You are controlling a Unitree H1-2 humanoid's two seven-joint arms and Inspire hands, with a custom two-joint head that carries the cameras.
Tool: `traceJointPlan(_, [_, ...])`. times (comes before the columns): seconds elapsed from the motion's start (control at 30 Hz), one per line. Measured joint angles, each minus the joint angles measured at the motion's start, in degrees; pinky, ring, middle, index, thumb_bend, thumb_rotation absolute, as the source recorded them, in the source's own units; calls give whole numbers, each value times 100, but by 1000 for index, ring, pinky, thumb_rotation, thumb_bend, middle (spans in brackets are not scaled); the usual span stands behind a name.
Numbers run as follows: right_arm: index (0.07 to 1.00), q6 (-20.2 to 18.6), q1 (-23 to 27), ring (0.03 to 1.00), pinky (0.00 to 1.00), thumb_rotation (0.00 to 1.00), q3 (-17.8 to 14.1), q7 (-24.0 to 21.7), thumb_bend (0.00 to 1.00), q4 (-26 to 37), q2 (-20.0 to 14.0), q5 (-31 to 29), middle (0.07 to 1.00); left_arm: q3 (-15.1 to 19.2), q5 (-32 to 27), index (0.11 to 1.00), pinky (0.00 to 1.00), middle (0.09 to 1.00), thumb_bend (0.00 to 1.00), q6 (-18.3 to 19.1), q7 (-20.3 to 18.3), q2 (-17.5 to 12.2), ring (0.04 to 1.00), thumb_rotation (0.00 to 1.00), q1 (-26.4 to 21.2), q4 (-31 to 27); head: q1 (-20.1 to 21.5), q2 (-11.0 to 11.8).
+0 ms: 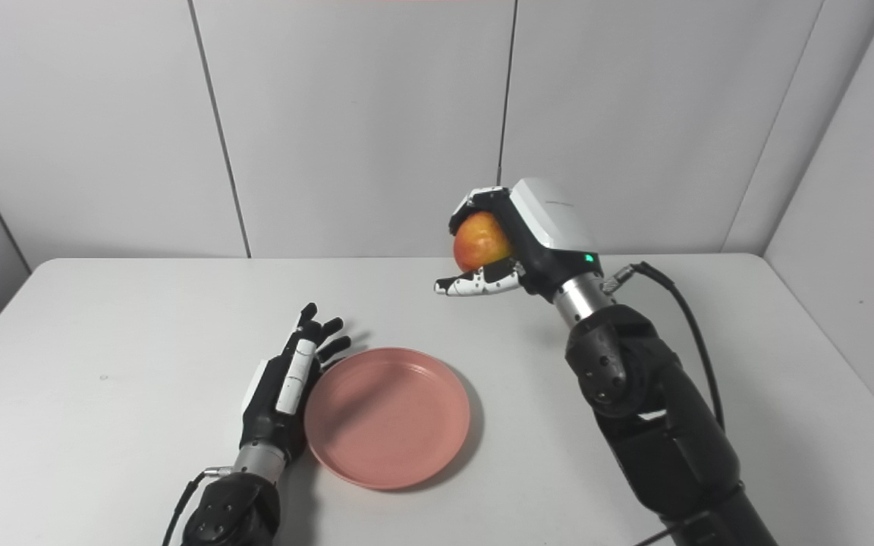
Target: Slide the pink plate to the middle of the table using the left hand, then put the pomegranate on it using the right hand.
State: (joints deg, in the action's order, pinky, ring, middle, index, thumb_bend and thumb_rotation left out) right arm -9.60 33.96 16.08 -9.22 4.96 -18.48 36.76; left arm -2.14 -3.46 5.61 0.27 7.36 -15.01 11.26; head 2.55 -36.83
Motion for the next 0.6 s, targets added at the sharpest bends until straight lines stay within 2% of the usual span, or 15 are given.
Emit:
traceJointPlan(0.17, [479, 1, -90, 416, 331, 160, 80, -207, 509, 267, 108, 1, 488, -2, 15, 1000, 752, 894, 873, -7, 5, -1, 842, 838, 0, 1, -44, 18])
traceJointPlan(0.23, [477, 1, -126, 384, 306, 159, 102, -278, 510, 409, 160, 21, 459, -2, 22, 1000, 749, 893, 872, -9, 14, -1, 841, 835, 0, 3, -44, 18])
traceJointPlan(0.3, [476, 2, -157, 295, 236, 157, 136, -311, 509, 445, 217, 28, 369, -3, 31, 1000, 744, 889, 878, -9, 21, -1, 836, 833, -1, 10, -44, 18])
traceJointPlan(0.33, [476, 2, -179, 286, 229, 156, 147, -333, 510, 445, 245, 27, 358, -7, 36, 1000, 741, 888, 879, -9, 21, -1, 835, 833, 0, 10, -53, 0])
traceJointPlan(0.6, [479, 130, -372, 302, 252, 152, 486, -449, 510, 430, 353, 54, 375, -9, 118, 1000, 738, 888, 871, -9, 26, -1, 833, 833, 0, 9, -53, 0])
